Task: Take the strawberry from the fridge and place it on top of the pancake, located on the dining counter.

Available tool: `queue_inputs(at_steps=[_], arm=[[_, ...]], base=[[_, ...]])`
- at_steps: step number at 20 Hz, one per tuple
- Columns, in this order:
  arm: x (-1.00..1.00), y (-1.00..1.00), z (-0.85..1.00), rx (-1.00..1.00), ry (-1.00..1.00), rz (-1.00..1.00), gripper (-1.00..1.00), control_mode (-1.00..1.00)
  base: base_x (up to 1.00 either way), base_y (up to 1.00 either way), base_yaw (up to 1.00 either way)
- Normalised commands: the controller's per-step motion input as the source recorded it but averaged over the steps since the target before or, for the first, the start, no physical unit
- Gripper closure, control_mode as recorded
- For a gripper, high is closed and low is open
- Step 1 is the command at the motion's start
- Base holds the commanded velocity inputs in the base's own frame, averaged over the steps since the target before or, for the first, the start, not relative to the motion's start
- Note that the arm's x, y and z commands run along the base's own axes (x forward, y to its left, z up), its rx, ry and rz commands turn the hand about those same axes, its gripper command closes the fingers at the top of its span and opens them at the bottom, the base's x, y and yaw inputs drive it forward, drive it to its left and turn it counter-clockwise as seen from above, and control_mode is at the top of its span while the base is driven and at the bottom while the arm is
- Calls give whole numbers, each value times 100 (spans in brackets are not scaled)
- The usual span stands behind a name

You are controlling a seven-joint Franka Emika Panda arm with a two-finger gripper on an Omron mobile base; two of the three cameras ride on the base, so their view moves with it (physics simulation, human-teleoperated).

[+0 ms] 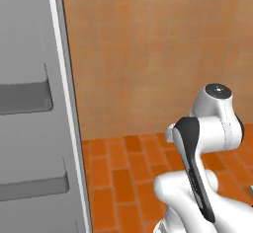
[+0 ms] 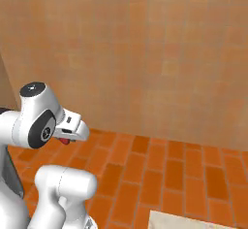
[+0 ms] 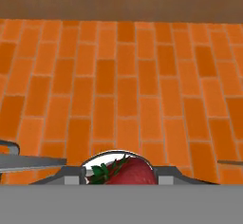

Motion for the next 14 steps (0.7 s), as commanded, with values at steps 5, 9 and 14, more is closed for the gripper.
queue_inputs(at_steps=[5,9,14], arm=[[0,0,0,0,0,0,100,100],[0,0,0,0,0,0,100,100],[0,0,0,0,0,0,100,100]], base=[[42,-54,-54],[87,6,-3],[100,9,0]])
